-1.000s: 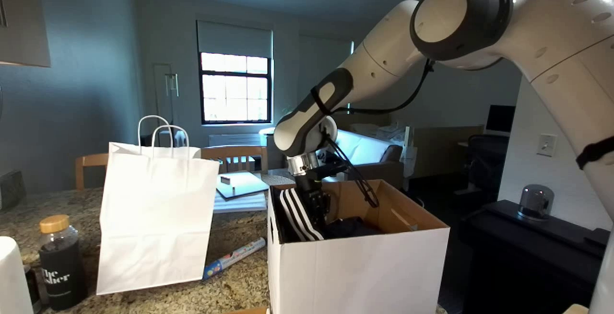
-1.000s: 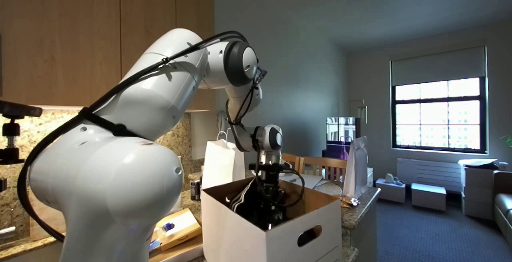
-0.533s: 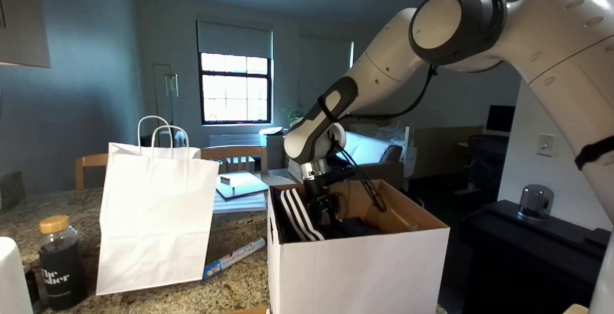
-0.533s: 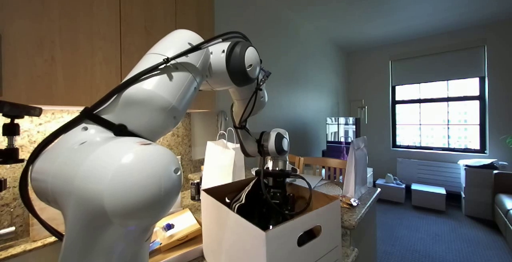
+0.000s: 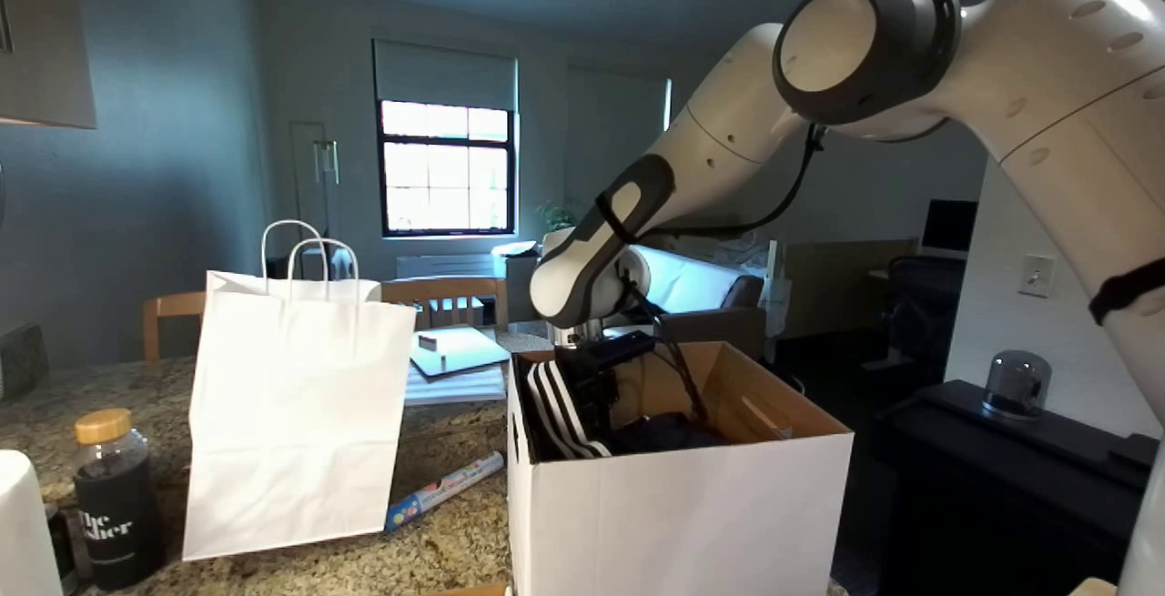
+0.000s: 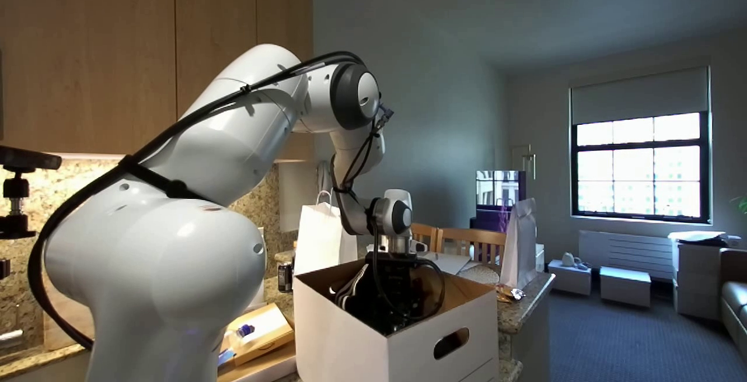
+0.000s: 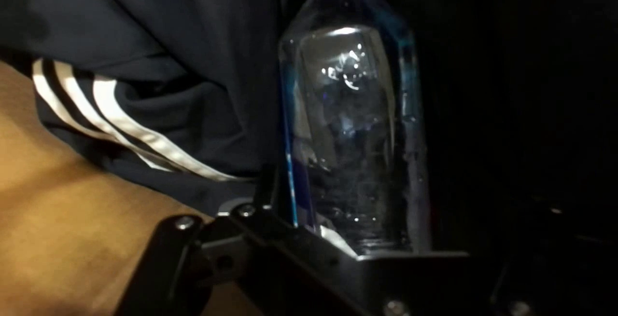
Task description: Remove three bottles from the box
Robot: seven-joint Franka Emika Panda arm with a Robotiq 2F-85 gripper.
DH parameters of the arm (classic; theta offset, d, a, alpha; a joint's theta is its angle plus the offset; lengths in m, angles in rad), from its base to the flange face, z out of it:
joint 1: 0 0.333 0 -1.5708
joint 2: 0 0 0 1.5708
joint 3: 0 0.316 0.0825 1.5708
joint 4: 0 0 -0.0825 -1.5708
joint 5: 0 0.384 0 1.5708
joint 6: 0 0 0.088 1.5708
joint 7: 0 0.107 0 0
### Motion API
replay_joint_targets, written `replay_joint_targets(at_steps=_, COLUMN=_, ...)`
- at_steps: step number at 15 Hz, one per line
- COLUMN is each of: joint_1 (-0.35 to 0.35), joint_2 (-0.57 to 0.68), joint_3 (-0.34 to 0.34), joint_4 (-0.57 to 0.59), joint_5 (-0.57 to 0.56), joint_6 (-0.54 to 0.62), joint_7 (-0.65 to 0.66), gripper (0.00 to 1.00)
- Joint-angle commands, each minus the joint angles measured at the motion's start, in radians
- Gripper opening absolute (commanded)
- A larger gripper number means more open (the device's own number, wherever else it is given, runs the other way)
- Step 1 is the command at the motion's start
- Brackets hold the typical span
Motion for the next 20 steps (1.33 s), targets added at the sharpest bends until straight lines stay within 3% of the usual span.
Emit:
replay_joint_targets(at_steps=1, joint_1=-0.002, joint_2=0.004, joint_3=0.004, joint_4=-0.025, joint_5=0.005, joint_6=0.056, joint_7=-0.025, gripper=0.73)
replay_joint_targets(at_steps=6, joint_1=-0.018, joint_2=0.002, joint_3=0.009, joint_4=-0.011, joint_5=0.035, joint_6=0.015, joint_7=-0.025, gripper=0.41)
replay_joint_targets(at_steps=12, joint_1=-0.017, joint_2=-0.149, joint_3=0.017, joint_4=-0.126, joint_5=0.03, joint_6=0.062, joint_7=-0.026, gripper=0.23)
replay_joint_targets(at_steps=20, joint_1=-0.024, joint_2=-0.432, joint_3=0.001, joint_4=-0.32, joint_5=0.023, joint_6=0.136, joint_7=-0.017, gripper=0.23)
